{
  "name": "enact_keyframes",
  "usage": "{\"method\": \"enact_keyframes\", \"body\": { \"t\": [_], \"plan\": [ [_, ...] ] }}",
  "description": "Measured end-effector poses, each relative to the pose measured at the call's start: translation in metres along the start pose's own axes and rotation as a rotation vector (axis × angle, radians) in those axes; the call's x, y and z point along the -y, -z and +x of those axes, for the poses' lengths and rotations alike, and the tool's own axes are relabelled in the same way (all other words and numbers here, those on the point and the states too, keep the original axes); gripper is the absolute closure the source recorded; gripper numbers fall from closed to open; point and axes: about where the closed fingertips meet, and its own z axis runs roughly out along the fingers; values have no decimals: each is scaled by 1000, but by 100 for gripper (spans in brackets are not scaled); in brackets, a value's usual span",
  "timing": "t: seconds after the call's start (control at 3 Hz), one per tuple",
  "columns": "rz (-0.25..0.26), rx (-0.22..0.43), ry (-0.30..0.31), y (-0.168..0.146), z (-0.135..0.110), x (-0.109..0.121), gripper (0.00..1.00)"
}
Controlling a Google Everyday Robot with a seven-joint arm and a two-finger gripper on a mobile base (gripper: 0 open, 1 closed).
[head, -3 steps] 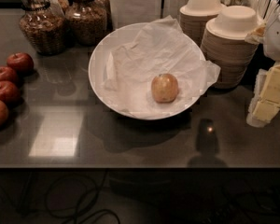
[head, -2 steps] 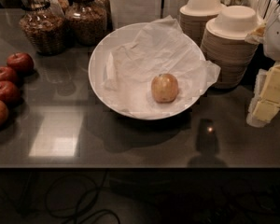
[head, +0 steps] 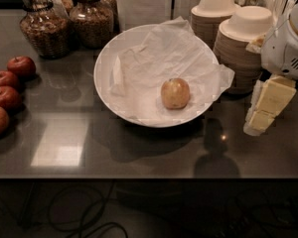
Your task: Pick apple from white bowl
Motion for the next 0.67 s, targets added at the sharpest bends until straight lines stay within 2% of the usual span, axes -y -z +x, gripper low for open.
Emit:
{"method": "enact_keyframes", "body": {
  "t": [0.33, 0.67],
  "plan": [
    [9, 50, -13, -22, -4, 9, 0],
    [15, 54, -13, -22, -6, 10, 0]
  ]
}}
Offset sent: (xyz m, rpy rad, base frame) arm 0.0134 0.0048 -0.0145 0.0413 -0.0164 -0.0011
